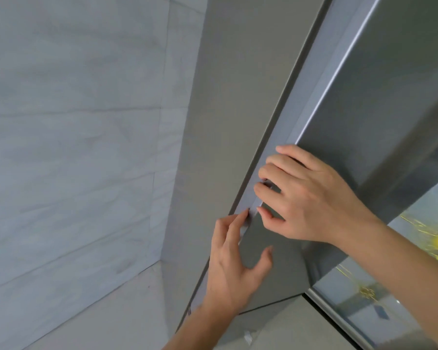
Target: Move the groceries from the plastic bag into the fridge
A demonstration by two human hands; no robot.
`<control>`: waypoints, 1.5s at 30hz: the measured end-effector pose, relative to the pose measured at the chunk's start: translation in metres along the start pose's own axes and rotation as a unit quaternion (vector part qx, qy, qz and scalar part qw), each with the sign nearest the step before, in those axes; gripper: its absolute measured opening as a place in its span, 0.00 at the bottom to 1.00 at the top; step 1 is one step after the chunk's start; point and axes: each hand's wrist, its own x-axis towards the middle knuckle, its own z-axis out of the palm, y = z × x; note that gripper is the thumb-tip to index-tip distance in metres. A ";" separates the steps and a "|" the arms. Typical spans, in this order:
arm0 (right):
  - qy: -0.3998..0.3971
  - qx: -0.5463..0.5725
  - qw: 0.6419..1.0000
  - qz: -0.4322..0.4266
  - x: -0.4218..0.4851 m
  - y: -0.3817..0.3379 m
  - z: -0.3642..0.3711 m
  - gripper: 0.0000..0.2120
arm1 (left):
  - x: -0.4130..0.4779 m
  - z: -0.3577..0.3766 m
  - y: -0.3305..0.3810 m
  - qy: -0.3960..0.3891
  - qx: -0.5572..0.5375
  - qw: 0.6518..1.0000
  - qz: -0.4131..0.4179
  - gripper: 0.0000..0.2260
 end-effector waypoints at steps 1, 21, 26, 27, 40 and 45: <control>-0.012 -0.006 1.000 -0.003 0.000 0.000 -0.002 0.13 | 0.001 -0.001 -0.001 -0.003 -0.008 1.000 -0.004 0.29; -0.023 -0.046 0.998 0.026 -0.057 -0.038 -0.075 0.09 | -0.032 -0.037 0.005 -0.251 -0.141 0.956 0.049 0.26; -0.064 -0.077 0.988 0.114 -0.098 -0.063 -0.122 0.10 | -0.037 -0.030 -0.004 -0.334 -0.135 0.926 0.112 0.20; -0.071 -0.084 0.985 0.136 -0.107 -0.069 -0.131 0.10 | -0.036 -0.025 -0.007 -0.337 -0.125 0.924 0.127 0.18; -0.174 -0.043 0.855 0.486 -0.206 -0.161 -0.163 0.16 | -0.006 0.102 0.012 -0.460 0.003 0.823 0.334 0.28; -0.240 -0.035 0.797 0.554 -0.248 -0.164 -0.153 0.27 | -0.019 0.162 0.035 -0.498 0.061 0.769 0.397 0.29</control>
